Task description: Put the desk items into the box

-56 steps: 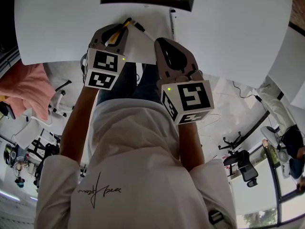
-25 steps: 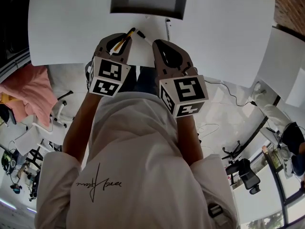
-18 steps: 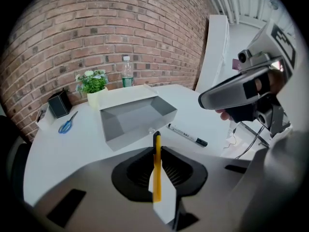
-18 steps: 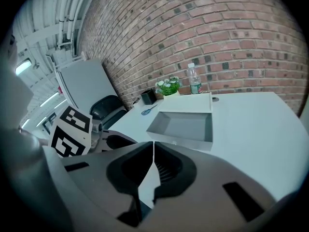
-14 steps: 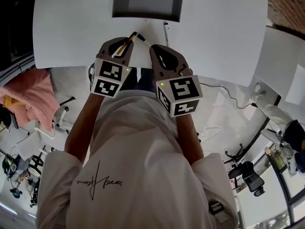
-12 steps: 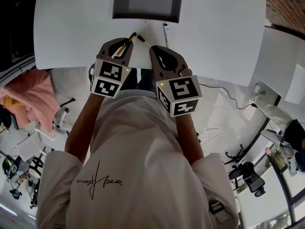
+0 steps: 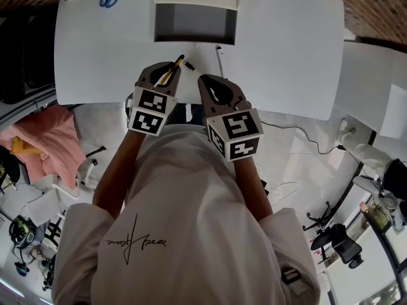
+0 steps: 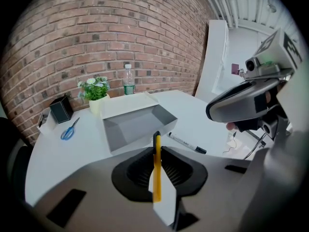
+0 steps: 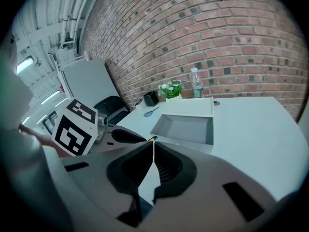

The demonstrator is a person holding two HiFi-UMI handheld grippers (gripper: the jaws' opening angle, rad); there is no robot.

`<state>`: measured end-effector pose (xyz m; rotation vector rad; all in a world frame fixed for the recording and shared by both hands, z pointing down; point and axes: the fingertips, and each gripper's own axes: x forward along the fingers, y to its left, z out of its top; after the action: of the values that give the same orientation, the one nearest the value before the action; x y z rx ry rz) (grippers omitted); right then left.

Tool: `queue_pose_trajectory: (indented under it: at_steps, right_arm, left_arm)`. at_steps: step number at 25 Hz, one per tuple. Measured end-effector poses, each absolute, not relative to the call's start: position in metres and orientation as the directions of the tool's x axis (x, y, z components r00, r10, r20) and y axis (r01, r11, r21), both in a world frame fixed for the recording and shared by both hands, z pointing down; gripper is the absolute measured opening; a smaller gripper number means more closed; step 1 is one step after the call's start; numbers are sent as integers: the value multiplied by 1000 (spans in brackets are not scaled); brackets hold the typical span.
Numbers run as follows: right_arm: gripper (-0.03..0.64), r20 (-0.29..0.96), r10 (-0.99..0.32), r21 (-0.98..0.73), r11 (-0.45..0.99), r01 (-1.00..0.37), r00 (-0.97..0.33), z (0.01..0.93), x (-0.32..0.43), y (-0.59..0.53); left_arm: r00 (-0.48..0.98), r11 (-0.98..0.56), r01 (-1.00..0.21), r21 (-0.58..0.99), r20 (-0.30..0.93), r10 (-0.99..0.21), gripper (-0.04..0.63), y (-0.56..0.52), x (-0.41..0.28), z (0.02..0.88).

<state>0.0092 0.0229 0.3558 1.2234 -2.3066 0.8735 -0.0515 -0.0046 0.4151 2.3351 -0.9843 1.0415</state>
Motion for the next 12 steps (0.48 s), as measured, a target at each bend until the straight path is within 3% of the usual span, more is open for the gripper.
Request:
queue_pose_trajectory:
  at_steps: [12]
  right_arm:
    - [26, 577, -622, -342, 405, -848, -529, 347, 16, 16]
  left_arm:
    - [489, -678, -731, 70, 748, -450, 52, -23, -46, 405]
